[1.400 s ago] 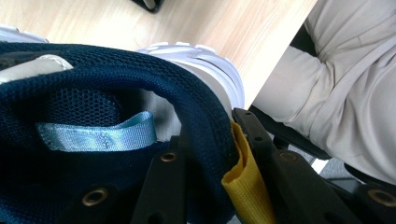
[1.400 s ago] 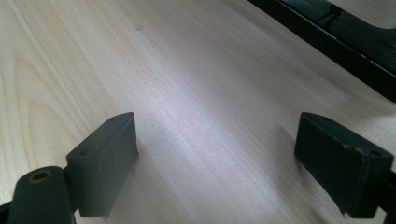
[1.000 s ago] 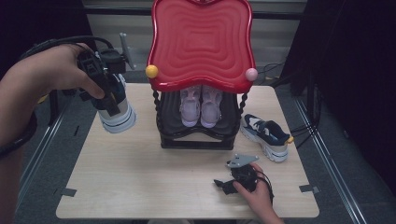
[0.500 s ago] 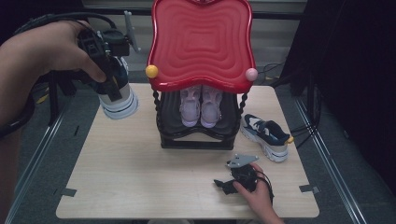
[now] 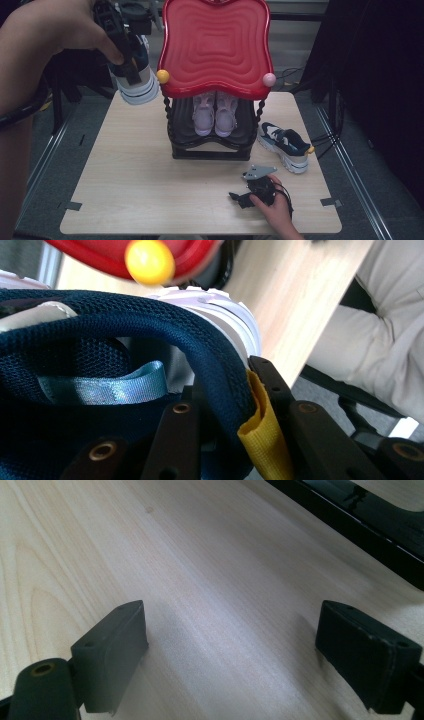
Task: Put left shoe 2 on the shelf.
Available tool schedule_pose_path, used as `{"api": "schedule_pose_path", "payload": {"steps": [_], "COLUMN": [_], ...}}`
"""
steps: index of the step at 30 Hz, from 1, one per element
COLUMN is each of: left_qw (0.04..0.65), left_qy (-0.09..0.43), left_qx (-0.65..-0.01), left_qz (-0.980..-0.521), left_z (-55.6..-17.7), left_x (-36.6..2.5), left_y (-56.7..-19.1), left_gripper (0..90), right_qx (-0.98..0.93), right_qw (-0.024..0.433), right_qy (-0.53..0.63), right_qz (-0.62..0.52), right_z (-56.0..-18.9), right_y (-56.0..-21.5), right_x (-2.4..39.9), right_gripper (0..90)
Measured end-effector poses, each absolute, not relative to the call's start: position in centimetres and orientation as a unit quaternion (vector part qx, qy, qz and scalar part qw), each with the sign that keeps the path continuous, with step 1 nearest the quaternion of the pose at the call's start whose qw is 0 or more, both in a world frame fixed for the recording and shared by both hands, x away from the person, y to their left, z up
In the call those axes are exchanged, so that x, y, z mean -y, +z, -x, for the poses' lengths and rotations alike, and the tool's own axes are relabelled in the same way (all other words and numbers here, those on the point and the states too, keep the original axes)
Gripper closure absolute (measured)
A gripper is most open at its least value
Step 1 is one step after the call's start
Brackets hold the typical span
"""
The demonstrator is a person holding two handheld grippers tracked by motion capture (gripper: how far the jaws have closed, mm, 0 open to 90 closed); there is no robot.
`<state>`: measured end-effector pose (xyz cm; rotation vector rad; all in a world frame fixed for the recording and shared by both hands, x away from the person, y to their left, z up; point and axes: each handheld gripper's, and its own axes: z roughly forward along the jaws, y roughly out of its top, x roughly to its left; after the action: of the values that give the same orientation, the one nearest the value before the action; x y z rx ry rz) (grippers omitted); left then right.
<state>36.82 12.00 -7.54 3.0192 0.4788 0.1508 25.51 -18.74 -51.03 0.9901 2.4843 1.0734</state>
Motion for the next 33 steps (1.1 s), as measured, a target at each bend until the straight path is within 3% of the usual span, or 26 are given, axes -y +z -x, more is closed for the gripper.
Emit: {"api": "schedule_pose_path", "payload": {"steps": [23, 33], "left_qw": [0.042, 0.051], "left_qy": [0.115, 0.132], "left_qx": [-0.066, -0.024], "left_qz": [-0.99, -0.99], "left_z": [-36.5, -36.6], "left_x": [-4.5, -1.2], "left_y": [-4.7, -5.5], "left_gripper": [75.2, 75.3], "right_qx": [-0.855, -0.855], "right_qw": [0.129, 0.129], "right_qy": [0.369, 0.369], "right_qz": [-0.341, -0.342], "right_z": [-25.5, -25.5], "right_y": [-51.0, -51.0], "right_x": [18.7, 18.7], "right_gripper": [12.4, 12.4]}}
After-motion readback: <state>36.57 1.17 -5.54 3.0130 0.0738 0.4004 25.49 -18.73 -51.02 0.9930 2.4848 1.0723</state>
